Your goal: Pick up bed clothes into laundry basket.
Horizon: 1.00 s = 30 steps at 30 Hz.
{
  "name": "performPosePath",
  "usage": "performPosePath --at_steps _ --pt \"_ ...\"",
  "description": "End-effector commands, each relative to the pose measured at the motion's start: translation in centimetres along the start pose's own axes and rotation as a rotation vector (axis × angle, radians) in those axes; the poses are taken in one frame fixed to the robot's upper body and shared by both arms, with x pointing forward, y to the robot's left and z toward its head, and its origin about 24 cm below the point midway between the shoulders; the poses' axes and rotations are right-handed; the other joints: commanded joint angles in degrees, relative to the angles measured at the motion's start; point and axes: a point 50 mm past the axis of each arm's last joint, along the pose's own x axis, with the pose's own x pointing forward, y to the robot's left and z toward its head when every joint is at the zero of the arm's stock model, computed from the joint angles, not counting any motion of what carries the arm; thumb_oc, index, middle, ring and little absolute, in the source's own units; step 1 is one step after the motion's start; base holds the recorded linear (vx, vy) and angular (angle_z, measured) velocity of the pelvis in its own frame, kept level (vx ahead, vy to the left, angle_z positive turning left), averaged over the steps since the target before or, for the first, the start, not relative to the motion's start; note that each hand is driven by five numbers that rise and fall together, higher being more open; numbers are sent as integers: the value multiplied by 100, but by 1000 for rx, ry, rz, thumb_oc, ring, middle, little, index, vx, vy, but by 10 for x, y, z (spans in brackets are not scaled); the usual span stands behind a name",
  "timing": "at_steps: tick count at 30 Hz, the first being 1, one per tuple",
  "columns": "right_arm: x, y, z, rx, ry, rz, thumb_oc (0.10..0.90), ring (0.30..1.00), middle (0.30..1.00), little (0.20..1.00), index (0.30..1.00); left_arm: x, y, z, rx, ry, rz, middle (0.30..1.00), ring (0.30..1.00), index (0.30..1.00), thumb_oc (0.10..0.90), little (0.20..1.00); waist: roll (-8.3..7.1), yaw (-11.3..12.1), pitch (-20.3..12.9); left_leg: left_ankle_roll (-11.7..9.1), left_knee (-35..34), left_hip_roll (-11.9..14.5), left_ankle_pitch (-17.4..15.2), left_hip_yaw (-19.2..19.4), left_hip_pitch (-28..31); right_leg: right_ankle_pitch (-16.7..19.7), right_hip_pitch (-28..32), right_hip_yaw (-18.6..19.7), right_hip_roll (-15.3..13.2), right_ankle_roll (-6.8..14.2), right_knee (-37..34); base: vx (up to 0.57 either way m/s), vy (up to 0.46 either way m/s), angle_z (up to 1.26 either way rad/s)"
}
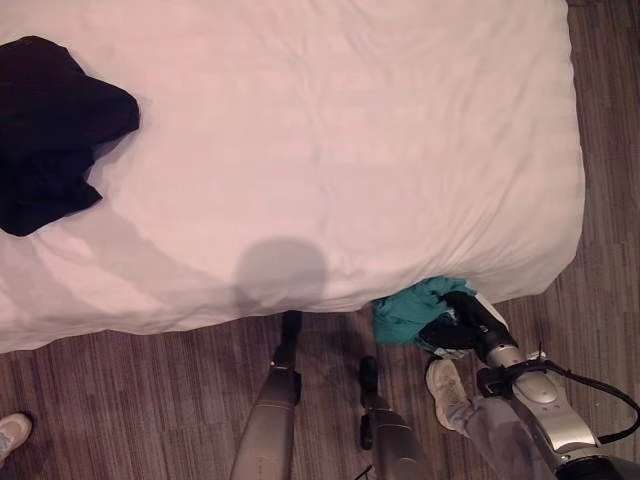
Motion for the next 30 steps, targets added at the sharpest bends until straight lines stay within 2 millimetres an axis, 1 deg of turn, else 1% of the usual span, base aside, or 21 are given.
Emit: performPosePath --at_steps 1,2,3,4,8,9,11,12,13,14,17,18,19,20,21,22,24,25,27,28,30 --pt "-13 -27 21 -41 -134 -120 400 300 300 300 300 -13 56 -4 -275 -53 301 300 300 300 400 300 126 137 -199 170 -31 107 -209 -16 197 1943 625 -128 -377 478 -122 -41 -58 -6" --pt "-11 -26 21 -34 -133 -123 400 300 300 300 300 -15 57 -3 -374 -86 332 300 300 300 400 300 95 189 -213 153 -45 137 -199 -13 218 1855 651 -126 -344 457 -129 -18 -33 -8" --pt "-11 -26 21 -36 -134 -122 400 300 300 300 300 -15 56 -5 -376 -84 333 300 300 300 400 300 103 181 -209 152 -48 139 -199 -8 227 1852 653 -121 -344 456 -124 -21 -60 -13" --pt "-10 -27 21 -29 -133 -137 400 300 300 300 300 -17 56 -7 -525 -119 370 300 300 300 400 300 93 241 -233 133 -77 154 -181 -12 287 1723 709 -154 -319 416 -119 -4 -30 -11" --pt "-8 -33 26 -8 -153 -177 400 300 300 300 300 -22 51 -8 -657 -195 385 300 300 300 400 300 137 297 -291 116 -171 226 -161 32 465 1520 753 -231 -273 374 -36 -24 -48 -10" --pt "-7 -41 31 18 -180 -227 400 300 300 300 300 -24 41 -2 -702 -260 358 300 300 300 400 300 167 364 -384 98 -221 253 -132 64 589 1369 807 -282 -241 342 6 13 -55 -17" --pt "-6 -48 38 21 -208 -256 400 300 300 300 300 -29 39 -3 -712 -287 354 300 300 300 400 300 208 391 -441 81 -293 273 -108 102 728 1287 882 -317 -237 325 29 15 -50 -10" --pt "-6 -55 45 30 -241 -285 400 300 300 300 300 -32 33 -3 -720 -313 325 300 300 300 400 300 259 412 -645 56 -380 306 -62 141 901 1137 992 -346 -188 283 34 10 -29 -9" --pt "-6 -55 45 28 -241 -284 400 300 300 300 300 -33 32 -4 -721 -310 326 300 300 300 400 300 266 403 -643 54 -397 306 -58 145 922 1130 1002 -344 -190 281 37 3 -116 -22" --pt "-9 -65 54 36 -284 -330 400 300 300 300 300 -35 29 -4 -751 -338 314 300 300 300 400 300 311 397 -812 10 -477 329 2 137 1052 912 1123 -355 -148 222 35 -12 -112 -17" --pt "-14 -72 59 33 -306 -359 400 300 300 300 300 -37 18 -1 -749 -357 278 300 300 300 400 300 379 364 -964 -30 -550 329 85 86 1188 716 1264 -391 -102 142 48 -19 -125 3" --pt "-20 -82 67 40 -351 -403 400 300 300 300 300 -40 10 1 -743 -380 245 300 300 300 400 300 477 327 -1122 -109 -618 373 202 9 1309 480 1424 -427 -18 59 86 -61 -199 17" --pt "-25 -86 69 34 -365 -422 400 300 300 300 300 -43 4 1 -732 -392 224 300 300 300 400 300 557 317 -1186 -141 -648 423 307 -19 1359 401 1465 -454 50 6 106 -21 -151 17" --pt "-26 -86 69 32 -364 -420 400 300 300 300 300 -44 3 0 -732 -388 224 300 300 300 400 300 552 300 -1194 -153 -677 412 271 -25 1401 358 1494 -466 38 -1 111 -50 -98 10" --pt "-28 -90 71 35 -377 -433 400 300 300 300 300 -45 -1 -5 -731 -376 217 300 300 300 400 300 615 305 -1234 -203 -705 465 388 -40 1429 291 1542 -481 115 -48 102 -84 -156 15" --pt "-32 -95 76 25 -397 -453 400 300 300 300 300 -49 -11 -6 -727 -385 191 300 300 300 400 300 693 268 -1258 -298 -778 535 522 -90 1483 230 1610 -520 216 -120 86 -196 -261 14" --pt "-41 -113 83 0 -415 -508 400 300 300 300 300 -61 -46 -13 -725 -381 82 300 300 300 400 300 822 195 -1304 -499 -926 642 825 -215 1605 195 1866 -633 436 -315 -140 -226 -286 31" --pt "-41 -113 84 -2 -414 -506 400 300 300 300 300 -62 -46 -14 -725 -379 83 300 300 300 400 300 833 182 -1298 -500 -930 643 826 -219 1616 201 1882 -638 438 -316 -152 -218 -176 42" --pt "-41 -122 93 -67 -415 -530 400 300 300 300 300 -69 -59 -11 -752 -408 31 300 300 300 400 300 803 214 -1190 -476 -450 490 597 -489 1605 311 1797 -603 357 -325 -90 -259 -68 18" --pt "-39 -124 99 -84 -428 -525 400 300 300 300 300 -75 -65 -12 -771 -416 9 300 300 300 400 300 721 243 -1136 -418 55 188 231 -836 1655 353 1713 -490 279 -331 -26 -320 -44 -27" --pt "-36 -120 104 -69 -456 -509 400 300 300 300 300 -89 -75 -15 -795 -438 -21 300 300 300 400 300 580 234 -1137 -324 836 -265 -404 -1112 1844 598 1520 -257 145 -315 -60 -302 -66 -40"
